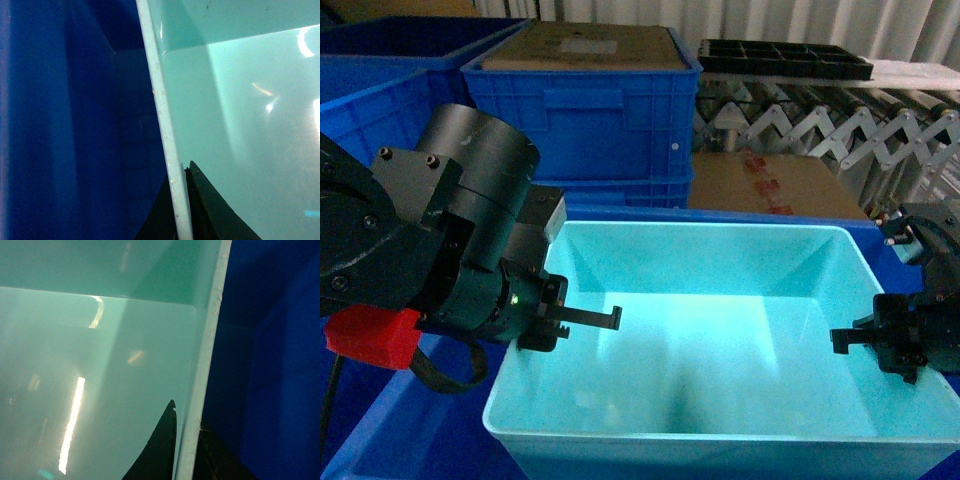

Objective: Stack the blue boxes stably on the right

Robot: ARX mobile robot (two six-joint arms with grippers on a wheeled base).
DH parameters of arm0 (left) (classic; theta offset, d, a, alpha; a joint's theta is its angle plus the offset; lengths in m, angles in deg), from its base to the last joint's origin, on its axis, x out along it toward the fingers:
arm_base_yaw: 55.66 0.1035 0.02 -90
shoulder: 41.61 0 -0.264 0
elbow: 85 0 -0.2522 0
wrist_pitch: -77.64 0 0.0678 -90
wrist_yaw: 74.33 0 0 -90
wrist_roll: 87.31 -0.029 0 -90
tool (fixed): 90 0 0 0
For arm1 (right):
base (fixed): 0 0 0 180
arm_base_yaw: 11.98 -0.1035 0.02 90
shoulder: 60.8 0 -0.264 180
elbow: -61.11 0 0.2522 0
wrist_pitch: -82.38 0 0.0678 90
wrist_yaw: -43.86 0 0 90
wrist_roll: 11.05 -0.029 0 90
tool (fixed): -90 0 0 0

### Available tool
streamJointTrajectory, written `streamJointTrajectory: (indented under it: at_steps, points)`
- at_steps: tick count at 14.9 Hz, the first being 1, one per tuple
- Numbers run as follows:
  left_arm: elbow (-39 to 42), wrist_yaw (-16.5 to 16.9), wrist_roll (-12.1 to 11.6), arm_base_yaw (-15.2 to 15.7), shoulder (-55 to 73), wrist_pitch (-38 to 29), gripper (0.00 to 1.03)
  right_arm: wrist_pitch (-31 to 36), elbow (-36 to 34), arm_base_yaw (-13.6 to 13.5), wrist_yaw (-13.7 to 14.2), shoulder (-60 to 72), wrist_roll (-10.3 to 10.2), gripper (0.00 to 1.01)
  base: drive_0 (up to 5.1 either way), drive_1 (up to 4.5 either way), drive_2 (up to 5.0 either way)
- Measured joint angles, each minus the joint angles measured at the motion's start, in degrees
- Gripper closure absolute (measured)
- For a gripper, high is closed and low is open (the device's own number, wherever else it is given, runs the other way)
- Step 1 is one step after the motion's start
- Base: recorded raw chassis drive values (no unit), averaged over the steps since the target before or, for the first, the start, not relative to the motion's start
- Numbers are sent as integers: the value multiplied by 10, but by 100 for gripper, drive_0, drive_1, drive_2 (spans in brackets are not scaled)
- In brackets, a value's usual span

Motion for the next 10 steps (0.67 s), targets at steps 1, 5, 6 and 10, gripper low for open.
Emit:
streamJointTrajectory:
  at_steps: [1,5,6,10]
  points:
    - [-5,0,0,0,9,2,101,-3,0,0,1,4,0,94,0,0,0]
    - [-6,2,0,2,15,1,101,-4,0,0,2,8,0,94,0,0,0]
    - [-7,3,-1,3,15,1,101,-3,0,0,2,8,0,94,0,0,0]
    - [-13,4,-1,5,15,4,101,-3,1,-1,1,7,-1,94,0,0,0]
